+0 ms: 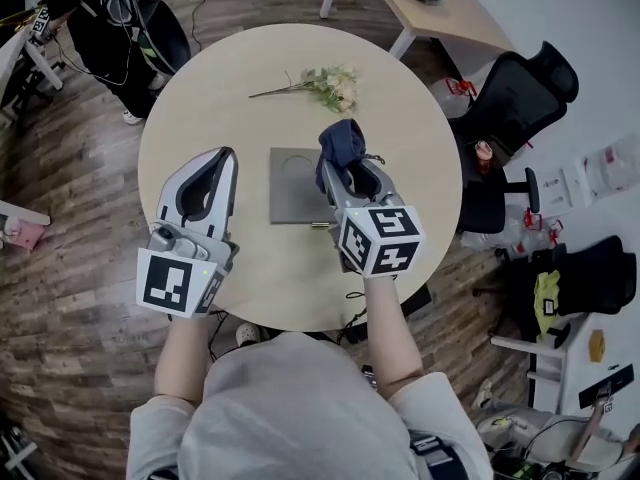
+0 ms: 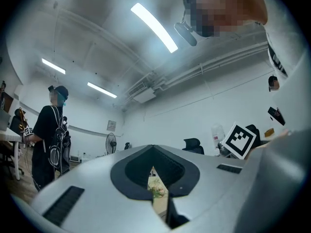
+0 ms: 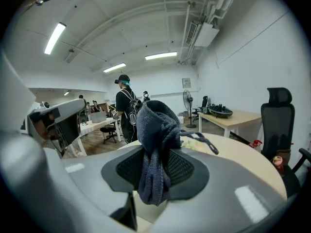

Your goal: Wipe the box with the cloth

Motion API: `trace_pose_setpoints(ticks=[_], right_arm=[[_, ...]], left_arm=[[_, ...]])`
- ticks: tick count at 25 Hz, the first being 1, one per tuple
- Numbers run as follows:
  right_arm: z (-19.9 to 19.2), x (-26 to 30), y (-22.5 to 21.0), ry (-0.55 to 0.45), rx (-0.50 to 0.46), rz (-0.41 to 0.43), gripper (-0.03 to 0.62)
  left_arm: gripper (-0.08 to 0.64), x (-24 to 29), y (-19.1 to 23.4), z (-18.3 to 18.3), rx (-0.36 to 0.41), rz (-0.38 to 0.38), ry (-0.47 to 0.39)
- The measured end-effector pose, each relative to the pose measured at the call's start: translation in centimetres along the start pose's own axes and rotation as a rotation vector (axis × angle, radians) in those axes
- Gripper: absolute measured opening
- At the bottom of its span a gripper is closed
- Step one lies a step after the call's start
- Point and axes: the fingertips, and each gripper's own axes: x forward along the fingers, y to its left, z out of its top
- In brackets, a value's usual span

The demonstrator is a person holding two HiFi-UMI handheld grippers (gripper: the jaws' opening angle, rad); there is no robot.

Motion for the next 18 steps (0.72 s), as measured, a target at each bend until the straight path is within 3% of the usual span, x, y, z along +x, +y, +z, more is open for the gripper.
trace_pose_setpoints(ticks=[10, 18], right_arm=[[-8.2, 8.0, 0.8, 0.237, 0.089, 0.069, 0.138], [-13.4, 13.3, 1.6, 0.379, 0.112, 0.077, 0.14]], left_arm=[[0.008, -0.4, 2.4, -3.4, -0.034, 0.066, 0.072], [0.008, -0.9, 4.3, -5.0, -0.044, 0.118, 0.111]])
